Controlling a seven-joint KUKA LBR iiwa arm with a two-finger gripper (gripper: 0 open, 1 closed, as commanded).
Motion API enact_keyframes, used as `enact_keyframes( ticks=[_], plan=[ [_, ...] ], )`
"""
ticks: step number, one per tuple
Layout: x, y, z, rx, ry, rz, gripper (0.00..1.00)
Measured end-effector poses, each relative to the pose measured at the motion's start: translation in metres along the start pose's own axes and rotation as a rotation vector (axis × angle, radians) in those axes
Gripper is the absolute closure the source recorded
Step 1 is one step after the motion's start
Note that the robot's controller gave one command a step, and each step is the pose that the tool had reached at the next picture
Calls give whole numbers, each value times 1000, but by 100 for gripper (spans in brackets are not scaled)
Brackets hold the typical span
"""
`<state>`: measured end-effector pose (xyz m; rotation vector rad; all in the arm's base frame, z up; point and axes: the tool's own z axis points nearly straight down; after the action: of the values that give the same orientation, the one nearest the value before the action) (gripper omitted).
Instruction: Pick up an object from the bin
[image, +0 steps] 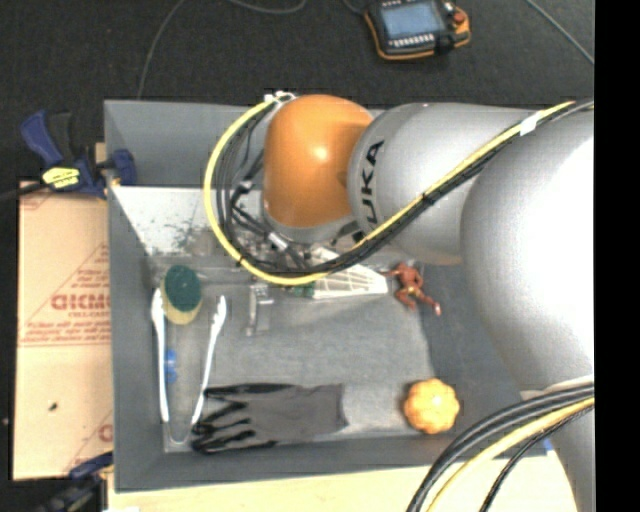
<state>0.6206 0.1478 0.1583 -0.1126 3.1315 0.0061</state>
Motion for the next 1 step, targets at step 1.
enact_keyframes(
  ticks=[1],
  plan=[
    [-9,-48,-59,0,-19,213,0]
  ],
)
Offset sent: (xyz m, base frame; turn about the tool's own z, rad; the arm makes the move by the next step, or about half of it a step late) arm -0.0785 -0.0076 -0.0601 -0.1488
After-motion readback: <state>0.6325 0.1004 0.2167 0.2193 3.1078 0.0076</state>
